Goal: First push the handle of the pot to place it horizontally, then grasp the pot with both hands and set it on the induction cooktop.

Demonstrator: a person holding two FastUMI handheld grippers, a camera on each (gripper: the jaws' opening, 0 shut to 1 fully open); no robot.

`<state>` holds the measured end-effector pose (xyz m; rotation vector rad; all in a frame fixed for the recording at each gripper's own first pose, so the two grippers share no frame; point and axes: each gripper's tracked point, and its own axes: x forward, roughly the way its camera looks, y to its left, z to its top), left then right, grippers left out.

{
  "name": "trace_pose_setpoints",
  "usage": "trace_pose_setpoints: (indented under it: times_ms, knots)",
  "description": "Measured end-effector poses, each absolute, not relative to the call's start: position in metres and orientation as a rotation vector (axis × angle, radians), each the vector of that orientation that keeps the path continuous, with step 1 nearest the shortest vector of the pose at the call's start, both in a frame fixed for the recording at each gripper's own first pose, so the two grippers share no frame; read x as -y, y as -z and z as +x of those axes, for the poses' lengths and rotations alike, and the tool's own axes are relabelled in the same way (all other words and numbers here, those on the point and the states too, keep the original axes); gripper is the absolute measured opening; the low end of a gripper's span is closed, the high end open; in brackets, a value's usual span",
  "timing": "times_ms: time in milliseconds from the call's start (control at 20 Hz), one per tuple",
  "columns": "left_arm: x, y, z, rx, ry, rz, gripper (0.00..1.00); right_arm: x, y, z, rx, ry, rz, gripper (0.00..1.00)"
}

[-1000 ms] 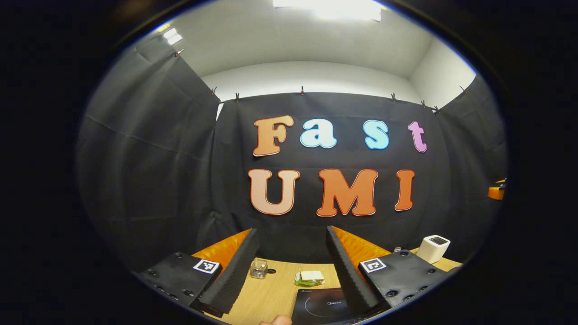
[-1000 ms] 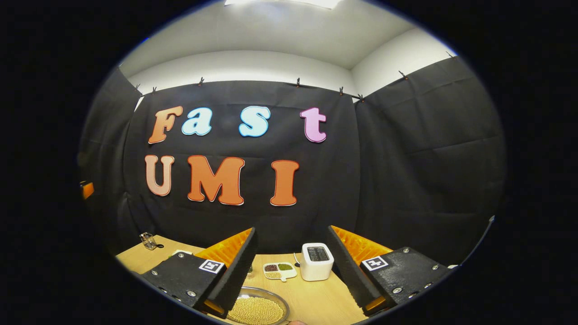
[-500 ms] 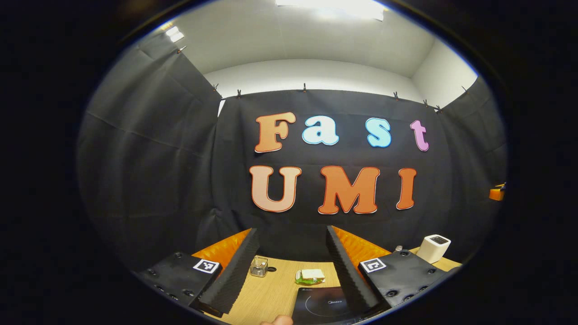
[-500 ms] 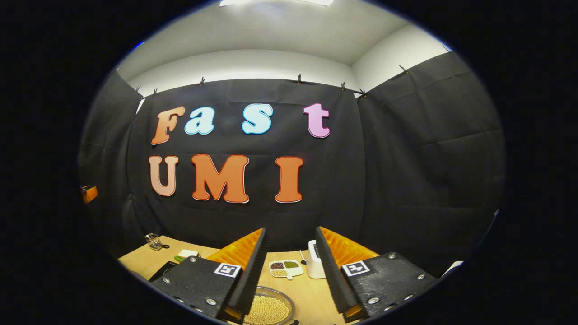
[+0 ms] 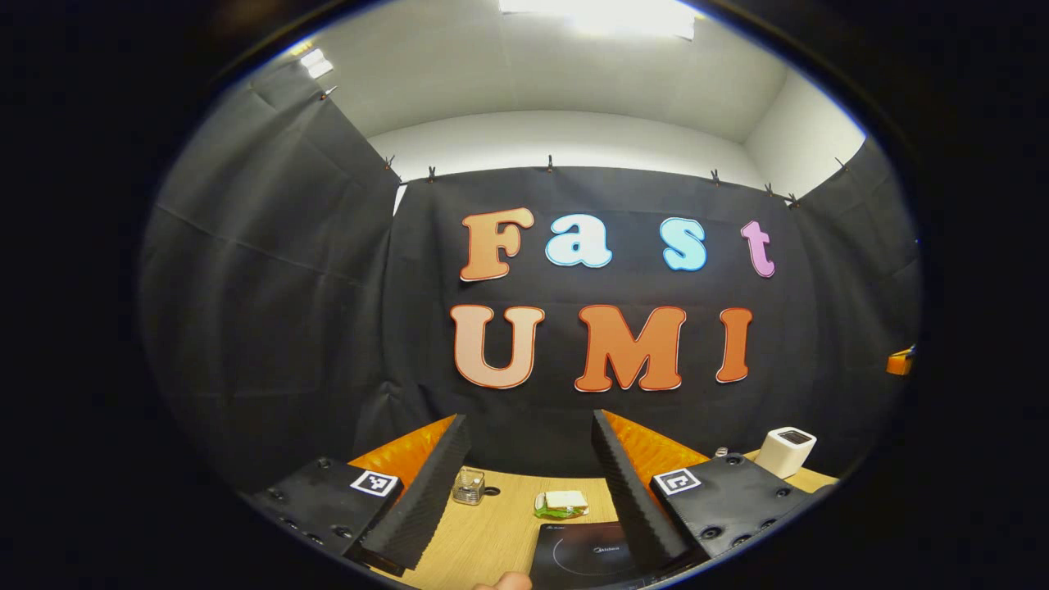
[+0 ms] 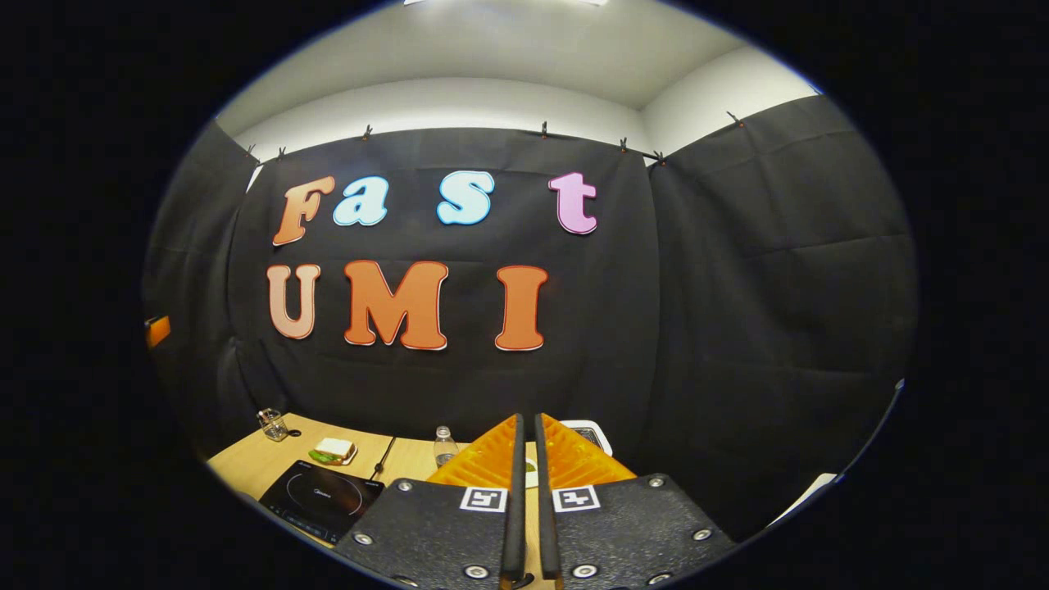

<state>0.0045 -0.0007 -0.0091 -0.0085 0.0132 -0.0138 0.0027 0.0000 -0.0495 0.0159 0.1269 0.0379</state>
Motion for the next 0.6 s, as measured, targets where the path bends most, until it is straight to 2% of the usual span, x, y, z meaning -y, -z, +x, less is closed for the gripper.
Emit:
trace_pose_setpoints:
  times_ms: [100, 600]
  knots:
    - [0.001, 0.01, 0.004, -0.016, 0.012, -0.008, 0.99, -0.003, 0.061, 0.001, -0.157, -0.052, 0.012, 0.0]
    - [0.0, 0.01, -0.003, -0.02, 0.003, 0.006, 0.98, -0.02, 0.159, -0.019, -0.373, -0.126, -0.007, 0.0]
